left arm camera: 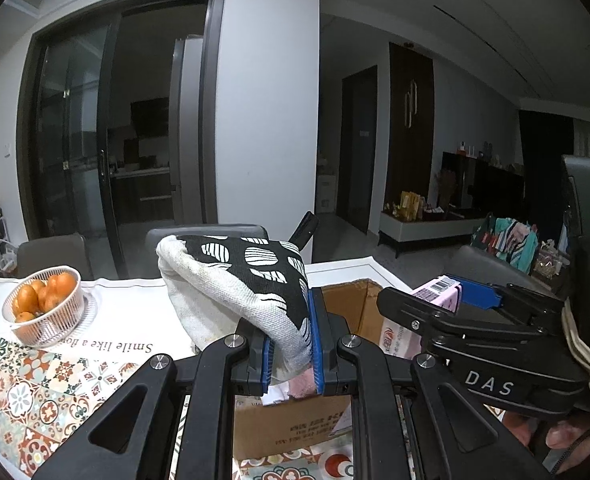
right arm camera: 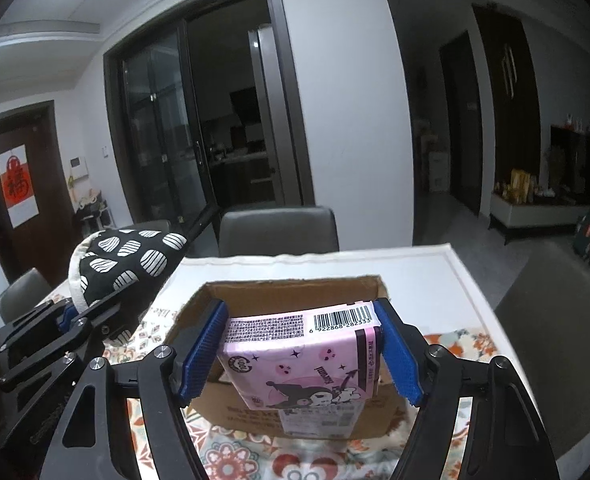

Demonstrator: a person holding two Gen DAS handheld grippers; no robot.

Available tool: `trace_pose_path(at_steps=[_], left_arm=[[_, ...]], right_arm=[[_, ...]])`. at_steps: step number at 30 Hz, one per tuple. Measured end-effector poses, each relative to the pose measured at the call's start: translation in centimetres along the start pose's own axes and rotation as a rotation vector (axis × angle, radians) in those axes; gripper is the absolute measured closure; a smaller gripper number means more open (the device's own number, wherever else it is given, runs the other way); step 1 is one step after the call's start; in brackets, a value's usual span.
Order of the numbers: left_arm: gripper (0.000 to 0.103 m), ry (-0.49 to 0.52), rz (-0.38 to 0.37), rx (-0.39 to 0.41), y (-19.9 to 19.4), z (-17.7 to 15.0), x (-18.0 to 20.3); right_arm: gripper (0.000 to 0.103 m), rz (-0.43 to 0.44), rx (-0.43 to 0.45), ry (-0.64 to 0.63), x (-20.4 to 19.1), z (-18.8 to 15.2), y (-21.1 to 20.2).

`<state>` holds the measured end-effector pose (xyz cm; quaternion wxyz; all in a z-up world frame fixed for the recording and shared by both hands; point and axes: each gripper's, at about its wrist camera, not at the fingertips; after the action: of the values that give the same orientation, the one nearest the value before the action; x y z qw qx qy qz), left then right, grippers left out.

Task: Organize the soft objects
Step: 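Carry the slipper and tissue pack into the box and open both grippers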

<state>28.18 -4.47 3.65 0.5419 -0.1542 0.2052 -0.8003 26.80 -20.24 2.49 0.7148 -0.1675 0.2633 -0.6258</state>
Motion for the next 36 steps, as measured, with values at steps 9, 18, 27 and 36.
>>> trace_pose_path(at_steps=[9, 18, 27, 36], left_arm=[[0.087, -0.001, -0.025, -0.067, 3.7, 0.4, -0.6], [0.079, -0.007, -0.065, -0.196, 7.6, -0.3, -0.8], [0.036, -0.029, -0.001, -0.202, 7.3, -1.0, -1.0], [0.031, -0.085, 0.122, -0.162, 3.7, -2.0, -1.7]], right_arm=[[0.029, -0.006, -0.023, 0.0, 0.9, 1.0, 2.8], [0.029, 0.009, -0.087, 0.03, 2.1, 1.4, 5.7], [0.026, 0.031, -0.153, 0.061, 3.2, 1.8, 7.8], [0.023, -0.047, -0.126, 0.015, 1.8, 0.7, 5.1]])
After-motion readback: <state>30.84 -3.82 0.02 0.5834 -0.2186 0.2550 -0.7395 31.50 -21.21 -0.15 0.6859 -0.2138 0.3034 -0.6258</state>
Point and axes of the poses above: each gripper's, at about its wrist camera, not at the fingertips, and y roughly the way its jaws point, x to its right, z to its top, and after that the axes turned 9 degrees about -x, right-handed
